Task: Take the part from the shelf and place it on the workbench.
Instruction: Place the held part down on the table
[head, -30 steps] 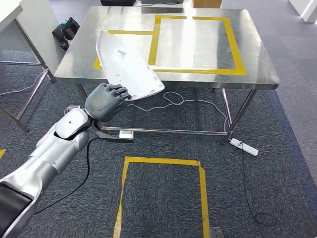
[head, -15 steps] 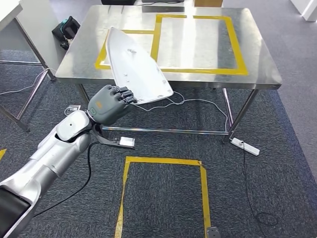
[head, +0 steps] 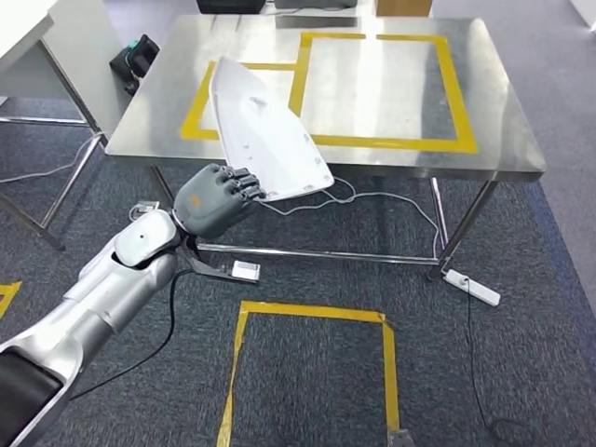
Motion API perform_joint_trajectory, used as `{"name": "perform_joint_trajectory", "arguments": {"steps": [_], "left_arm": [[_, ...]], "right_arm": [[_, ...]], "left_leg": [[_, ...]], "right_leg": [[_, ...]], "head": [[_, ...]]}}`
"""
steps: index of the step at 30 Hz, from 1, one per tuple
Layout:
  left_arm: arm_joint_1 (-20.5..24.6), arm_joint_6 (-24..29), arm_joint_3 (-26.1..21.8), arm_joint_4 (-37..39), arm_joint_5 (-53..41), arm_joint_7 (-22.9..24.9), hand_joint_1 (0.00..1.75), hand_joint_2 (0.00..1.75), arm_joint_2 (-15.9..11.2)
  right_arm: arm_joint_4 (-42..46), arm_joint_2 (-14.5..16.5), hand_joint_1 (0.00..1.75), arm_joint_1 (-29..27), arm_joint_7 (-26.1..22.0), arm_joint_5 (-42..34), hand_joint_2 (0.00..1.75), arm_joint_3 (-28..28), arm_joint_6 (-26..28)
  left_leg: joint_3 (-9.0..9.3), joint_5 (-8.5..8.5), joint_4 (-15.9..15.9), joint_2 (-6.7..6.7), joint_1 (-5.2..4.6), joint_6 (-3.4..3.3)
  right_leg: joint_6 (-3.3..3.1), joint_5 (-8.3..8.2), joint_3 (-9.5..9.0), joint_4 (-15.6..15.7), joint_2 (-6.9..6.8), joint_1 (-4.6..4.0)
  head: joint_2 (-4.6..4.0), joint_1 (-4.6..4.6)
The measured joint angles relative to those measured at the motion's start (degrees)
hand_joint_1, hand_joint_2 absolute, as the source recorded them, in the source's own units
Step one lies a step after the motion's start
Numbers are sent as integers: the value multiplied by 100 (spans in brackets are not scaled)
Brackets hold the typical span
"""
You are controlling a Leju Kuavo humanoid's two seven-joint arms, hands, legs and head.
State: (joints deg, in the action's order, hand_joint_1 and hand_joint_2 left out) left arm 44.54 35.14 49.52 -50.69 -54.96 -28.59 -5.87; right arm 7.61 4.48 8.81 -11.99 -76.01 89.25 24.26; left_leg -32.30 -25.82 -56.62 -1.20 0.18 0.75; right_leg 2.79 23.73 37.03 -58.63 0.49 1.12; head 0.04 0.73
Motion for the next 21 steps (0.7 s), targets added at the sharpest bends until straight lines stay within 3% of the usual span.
{"name": "perform_joint_trajectory", "arguments": {"steps": [2,4,6,7,8,9,10,13,14,17,19,20,21], "left_arm": [[-2,8,2,-4,12,9,175,175,2],[4,20,7,-5,27,23,175,175,8],[-10,27,23,-3,39,43,175,175,7],[-22,27,32,0,42,53,175,175,2],[-33,27,40,3,44,63,175,175,-2],[-38,28,45,5,46,70,175,175,-5],[-39,31,46,7,50,76,175,175,-10],[-36,57,48,19,72,93,175,175,-41],[-40,72,47,25,77,98,175,175,-50],[-25,99,38,32,83,108,175,175,-57],[-7,105,37,35,83,109,175,175,-66],[-13,107,38,40,83,110,175,175,-71],[-34,107,42,48,81,110,175,175,-72]], "right_arm": [[-1,0,0,-9,-1,-4,0,-1,3],[-1,1,0,-6,-3,-6,0,-1,3],[-1,1,0,-11,-3,-11,0,-1,3],[-1,0,0,-20,-3,-14,0,-1,3],[-1,1,0,-30,-3,-17,0,-1,3],[-1,1,0,-39,-3,-19,0,-1,3],[-1,2,0,-44,-4,-18,0,-1,4],[-1,10,0,-53,-10,-17,0,-1,3],[-1,12,0,-57,-12,-17,0,-1,3],[-1,13,0,-29,-19,-15,0,-1,8],[-1,13,0,5,-22,-15,0,-1,9],[-1,13,0,9,-23,-15,0,0,9],[-1,13,0,2,-22,-15,0,1,9]], "left_leg": [[-68,37,-173,18,13,61],[-412,53,-736,46,21,118],[-923,-177,-1411,54,23,159],[-1129,-330,-1597,55,24,162],[-1260,-430,-1631,55,21,152],[-1299,-414,-1491,55,14,130],[-1269,-246,-1212,57,3,97],[-1060,750,-150,93,-66,-26],[-1005,917,42,92,-81,-51],[-815,801,147,50,-60,-112],[-659,709,147,32,-50,-168],[-589,637,147,24,-57,-190],[-513,560,147,18,-66,-208]], "right_leg": [[-95,30,-80,-5,6,5],[-161,105,-196,12,11,14],[-198,220,-329,19,10,14],[-204,287,-408,20,13,14],[-204,360,-498,22,17,14],[-199,437,-598,24,20,14],[-189,519,-705,28,22,14],[-112,775,-949,72,32,-7],[-79,824,-1040,92,35,-21],[6,782,-1190,-1,17,-42],[17,735,-868,-536,1,-52],[8,797,-613,-904,-5,-63],[-3,968,-337,-1218,-3,-78]], "head": [[0,24],[0,35],[0,37],[0,40],[0,39],[0,39],[0,39],[0,45],[0,53],[0,60],[1,35],[1,19],[2,11]]}}
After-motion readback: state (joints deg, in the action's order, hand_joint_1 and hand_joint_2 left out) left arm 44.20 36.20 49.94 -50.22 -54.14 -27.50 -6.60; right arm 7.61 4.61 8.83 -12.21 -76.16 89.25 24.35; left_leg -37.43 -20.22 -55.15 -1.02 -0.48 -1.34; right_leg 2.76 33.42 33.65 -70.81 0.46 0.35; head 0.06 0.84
